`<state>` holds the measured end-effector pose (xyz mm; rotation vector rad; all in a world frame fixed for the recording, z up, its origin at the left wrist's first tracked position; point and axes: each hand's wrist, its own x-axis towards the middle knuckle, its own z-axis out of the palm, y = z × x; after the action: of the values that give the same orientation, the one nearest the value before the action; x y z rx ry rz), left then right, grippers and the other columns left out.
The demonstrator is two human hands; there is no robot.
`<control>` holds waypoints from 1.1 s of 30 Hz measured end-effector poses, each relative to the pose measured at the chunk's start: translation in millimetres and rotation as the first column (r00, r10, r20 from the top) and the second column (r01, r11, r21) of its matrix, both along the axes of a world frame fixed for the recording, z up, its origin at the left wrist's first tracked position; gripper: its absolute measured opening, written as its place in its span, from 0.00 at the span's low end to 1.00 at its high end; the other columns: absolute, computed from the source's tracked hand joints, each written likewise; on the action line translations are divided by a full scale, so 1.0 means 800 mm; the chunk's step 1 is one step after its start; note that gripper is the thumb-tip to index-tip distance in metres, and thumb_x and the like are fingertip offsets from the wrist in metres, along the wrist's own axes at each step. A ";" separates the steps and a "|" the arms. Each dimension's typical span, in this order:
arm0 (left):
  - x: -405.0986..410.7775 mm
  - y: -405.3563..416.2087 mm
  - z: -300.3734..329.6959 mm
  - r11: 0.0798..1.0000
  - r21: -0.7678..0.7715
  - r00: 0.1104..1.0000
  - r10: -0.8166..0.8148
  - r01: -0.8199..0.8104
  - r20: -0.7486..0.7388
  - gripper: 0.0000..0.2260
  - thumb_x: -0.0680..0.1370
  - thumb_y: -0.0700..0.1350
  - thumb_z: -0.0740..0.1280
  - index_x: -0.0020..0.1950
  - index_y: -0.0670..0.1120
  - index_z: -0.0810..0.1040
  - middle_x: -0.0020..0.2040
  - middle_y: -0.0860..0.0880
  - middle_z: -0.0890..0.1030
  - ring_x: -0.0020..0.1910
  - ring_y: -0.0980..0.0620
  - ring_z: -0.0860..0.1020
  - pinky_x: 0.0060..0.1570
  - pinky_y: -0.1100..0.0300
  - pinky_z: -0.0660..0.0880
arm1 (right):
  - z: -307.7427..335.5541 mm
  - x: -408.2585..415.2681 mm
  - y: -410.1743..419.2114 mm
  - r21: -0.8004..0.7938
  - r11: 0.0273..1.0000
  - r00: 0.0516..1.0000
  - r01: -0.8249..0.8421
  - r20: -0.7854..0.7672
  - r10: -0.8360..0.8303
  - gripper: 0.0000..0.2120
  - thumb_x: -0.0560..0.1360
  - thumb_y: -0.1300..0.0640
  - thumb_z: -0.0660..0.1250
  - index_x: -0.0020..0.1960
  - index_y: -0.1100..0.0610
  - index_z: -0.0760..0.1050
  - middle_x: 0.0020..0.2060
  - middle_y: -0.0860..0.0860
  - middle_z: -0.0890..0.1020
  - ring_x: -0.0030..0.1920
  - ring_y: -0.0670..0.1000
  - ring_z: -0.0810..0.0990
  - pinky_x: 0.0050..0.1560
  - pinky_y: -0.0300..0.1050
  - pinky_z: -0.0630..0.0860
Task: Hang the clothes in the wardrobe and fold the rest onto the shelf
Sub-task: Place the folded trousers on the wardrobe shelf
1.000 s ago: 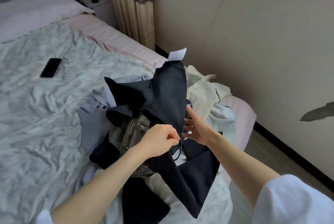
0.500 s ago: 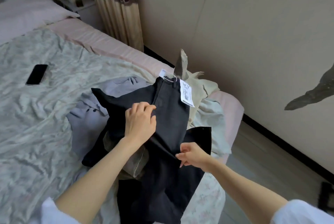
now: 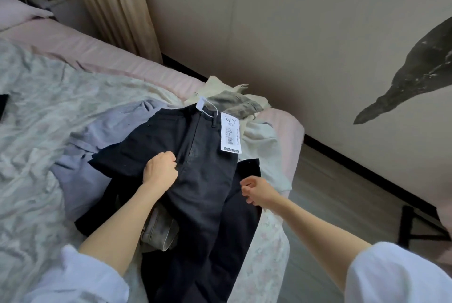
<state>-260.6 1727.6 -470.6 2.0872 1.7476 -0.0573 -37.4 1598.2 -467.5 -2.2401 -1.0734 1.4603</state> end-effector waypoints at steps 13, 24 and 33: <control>-0.030 -0.093 0.032 0.712 0.156 0.726 -0.685 0.684 -0.059 0.06 0.76 0.46 0.66 0.47 0.51 0.83 0.44 0.55 0.81 0.49 0.51 0.74 0.48 0.57 0.68 | 0.024 -0.065 0.104 0.085 0.918 0.916 0.386 -0.152 -0.371 0.07 0.75 0.55 0.62 0.50 0.58 0.71 0.35 0.55 0.76 0.35 0.51 0.75 0.39 0.46 0.76; 0.008 0.003 0.046 0.983 0.143 0.993 -0.106 0.111 -0.046 0.39 0.73 0.65 0.62 0.77 0.51 0.47 0.76 0.42 0.51 0.75 0.43 0.50 0.69 0.40 0.53 | 0.040 -0.027 -0.008 0.401 0.897 0.936 -0.184 0.349 0.036 0.05 0.76 0.59 0.59 0.47 0.61 0.69 0.37 0.55 0.76 0.38 0.56 0.74 0.40 0.52 0.71; 0.096 -0.014 0.039 0.976 -0.017 0.972 -0.213 0.216 0.099 0.25 0.75 0.61 0.63 0.67 0.48 0.69 0.58 0.45 0.80 0.59 0.42 0.76 0.57 0.51 0.69 | 0.051 0.050 -0.077 0.311 0.870 0.786 -0.382 0.605 0.129 0.08 0.78 0.54 0.58 0.45 0.58 0.69 0.42 0.51 0.77 0.44 0.55 0.75 0.42 0.49 0.71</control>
<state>-184.0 1716.5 -439.4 2.2119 1.4524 -0.0414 3.0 1536.7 -426.7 -2.2974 -1.7476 0.5112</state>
